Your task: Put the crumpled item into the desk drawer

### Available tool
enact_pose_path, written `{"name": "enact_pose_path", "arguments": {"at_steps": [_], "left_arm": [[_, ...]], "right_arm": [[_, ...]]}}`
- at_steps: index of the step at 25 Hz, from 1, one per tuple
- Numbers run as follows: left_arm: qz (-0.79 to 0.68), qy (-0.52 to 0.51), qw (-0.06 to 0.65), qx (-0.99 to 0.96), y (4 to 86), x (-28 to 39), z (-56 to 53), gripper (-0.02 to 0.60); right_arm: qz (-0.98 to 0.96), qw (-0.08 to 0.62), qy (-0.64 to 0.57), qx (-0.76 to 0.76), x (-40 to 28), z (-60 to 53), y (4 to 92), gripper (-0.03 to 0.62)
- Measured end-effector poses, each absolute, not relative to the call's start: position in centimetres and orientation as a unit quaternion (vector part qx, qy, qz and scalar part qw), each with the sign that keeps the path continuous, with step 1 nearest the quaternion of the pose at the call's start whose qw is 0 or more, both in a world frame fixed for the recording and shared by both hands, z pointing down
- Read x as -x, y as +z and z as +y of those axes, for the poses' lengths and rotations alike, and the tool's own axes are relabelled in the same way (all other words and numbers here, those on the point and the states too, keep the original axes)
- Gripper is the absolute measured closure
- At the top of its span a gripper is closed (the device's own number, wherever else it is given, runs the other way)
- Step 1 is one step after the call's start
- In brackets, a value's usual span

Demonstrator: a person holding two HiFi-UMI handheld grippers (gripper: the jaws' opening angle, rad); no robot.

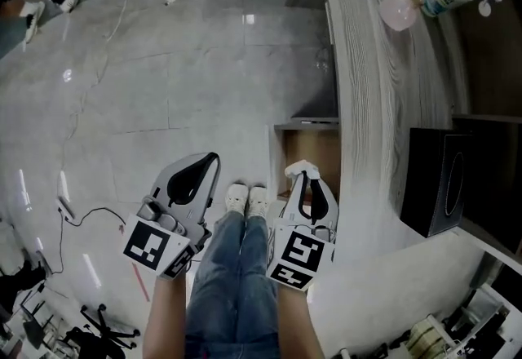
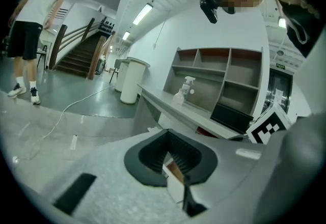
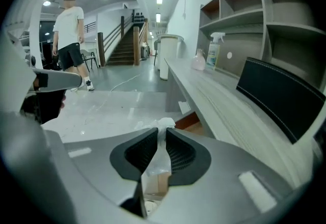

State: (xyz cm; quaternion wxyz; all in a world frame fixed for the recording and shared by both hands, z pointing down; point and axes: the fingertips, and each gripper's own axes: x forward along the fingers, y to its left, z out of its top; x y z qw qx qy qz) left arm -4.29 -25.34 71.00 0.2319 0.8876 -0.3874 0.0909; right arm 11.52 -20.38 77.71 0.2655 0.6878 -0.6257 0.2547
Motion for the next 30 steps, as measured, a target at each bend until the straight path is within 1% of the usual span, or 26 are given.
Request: {"name": "enact_pose_path", "arguments": {"at_steps": [2,3,5,8,9,11,13,16,17,19,26,30], "left_arm": [[-0.387,0.097,0.239,-0.885,72.5,4.7,-24.8,0.578],[-0.387,0.099,0.241,-0.884,73.0,4.8,-24.7,0.578],[-0.388,0.101,0.245,-0.883,73.6,5.0,-24.7,0.578],[-0.389,0.095,0.242,-0.884,73.5,5.0,-24.8,0.578],[-0.389,0.092,0.239,-0.885,73.2,5.0,-24.9,0.578],[-0.389,0.09,0.237,-0.886,72.5,4.9,-25.3,0.578],[-0.391,0.079,0.232,-0.887,71.0,4.8,-26.0,0.578],[-0.396,0.078,0.211,-0.89,68.2,4.8,-27.1,0.578],[-0.396,0.075,0.203,-0.892,66.8,4.7,-27.5,0.578],[-0.397,0.062,0.185,-0.897,63.4,4.4,-28.5,0.578],[-0.401,-0.003,0.082,-0.912,48.3,3.1,-33.4,0.578],[-0.404,-0.026,0.035,-0.914,40.4,2.8,-33.7,0.578]], "right_arm": [[-0.615,0.275,0.267,-0.689,-11.6,-19.9,79.3,0.517],[-0.611,0.277,0.273,-0.689,-11.7,-19.8,79.9,0.497],[-0.607,0.276,0.281,-0.69,-11.9,-19.8,80.7,0.434],[-0.605,0.268,0.29,-0.691,-12.1,-19.8,80.9,0.414],[-0.607,0.265,0.293,-0.69,-12.0,-19.8,80.8,0.396],[-0.611,0.256,0.295,-0.689,-11.8,-20.2,80.2,0.388],[-0.618,0.239,0.285,-0.693,-11.8,-20.9,78.5,0.406],[-0.632,0.209,0.253,-0.703,-12.2,-22.6,74.2,0.529],[-0.636,0.198,0.241,-0.706,-12.5,-23.3,72.3,0.561],[-0.645,0.172,0.217,-0.712,-13.3,-24.8,68.2,0.585],[-0.682,0.058,0.113,-0.72,-16.1,-31.0,51.4,0.585],[-0.693,0.003,0.072,-0.717,-17.1,-31.6,42.7,0.585]]}}
